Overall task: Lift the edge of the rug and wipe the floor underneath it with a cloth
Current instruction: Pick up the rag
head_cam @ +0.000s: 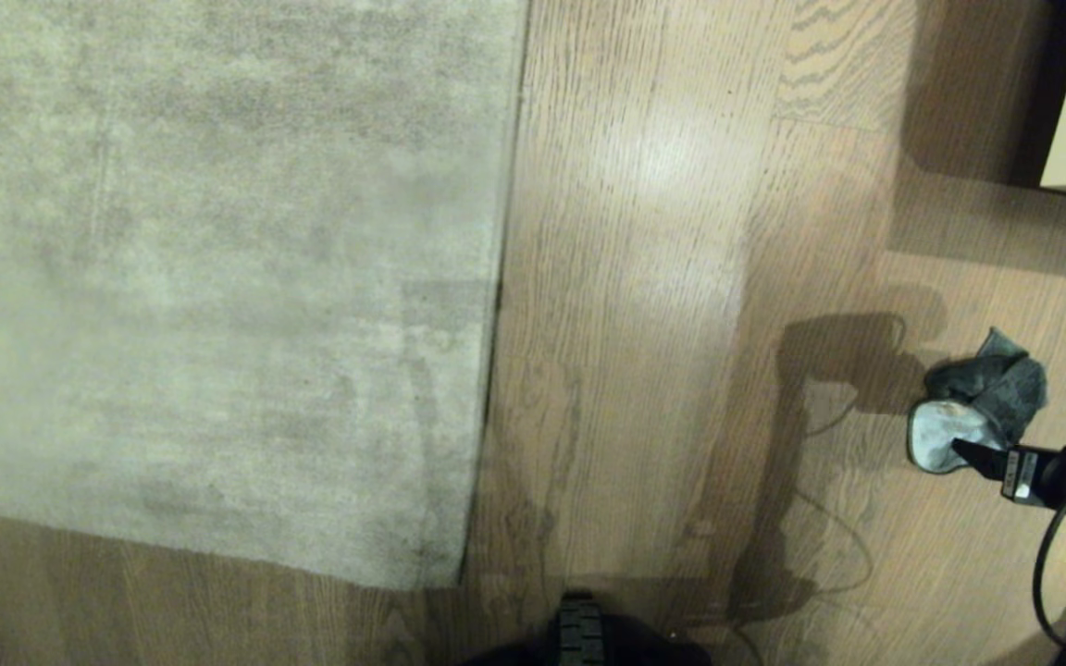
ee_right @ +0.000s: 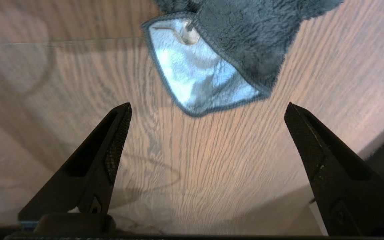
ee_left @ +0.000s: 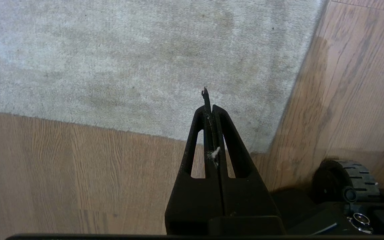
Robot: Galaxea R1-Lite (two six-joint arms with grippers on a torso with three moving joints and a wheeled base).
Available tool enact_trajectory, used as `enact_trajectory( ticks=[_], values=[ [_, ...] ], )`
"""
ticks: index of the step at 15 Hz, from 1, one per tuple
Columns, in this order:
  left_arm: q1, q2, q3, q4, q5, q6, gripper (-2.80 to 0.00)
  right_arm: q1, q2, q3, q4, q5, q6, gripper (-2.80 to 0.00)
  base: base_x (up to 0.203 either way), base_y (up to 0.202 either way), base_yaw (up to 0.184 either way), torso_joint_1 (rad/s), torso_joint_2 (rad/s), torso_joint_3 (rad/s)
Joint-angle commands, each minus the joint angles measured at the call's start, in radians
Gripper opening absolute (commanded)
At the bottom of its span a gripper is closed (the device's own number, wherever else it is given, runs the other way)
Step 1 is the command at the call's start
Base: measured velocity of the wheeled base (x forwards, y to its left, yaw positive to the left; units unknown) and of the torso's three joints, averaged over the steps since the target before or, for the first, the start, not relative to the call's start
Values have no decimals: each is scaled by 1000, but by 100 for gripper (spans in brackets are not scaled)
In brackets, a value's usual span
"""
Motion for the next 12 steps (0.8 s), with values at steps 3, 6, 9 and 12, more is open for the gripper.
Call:
enact_trajectory(
  ticks=[3,6,9,12],
  values=[
    [0,1,0,-1,0,0,-280,0,150,-2,-181,6,8,0,0,0,0,0,0,0],
    [0,1,0,-1,0,0,-280,0,186,-2,-242,7,12,0,0,0,0,0,0,0],
    [0,1,0,-1,0,0,-280,0,187,-2,-245,52,11,-280,0,0,0,0,0,0],
    [0,1,0,-1,0,0,-280,0,209,-11,-251,56,8,-280,0,0,0,0,0,0]
  ],
)
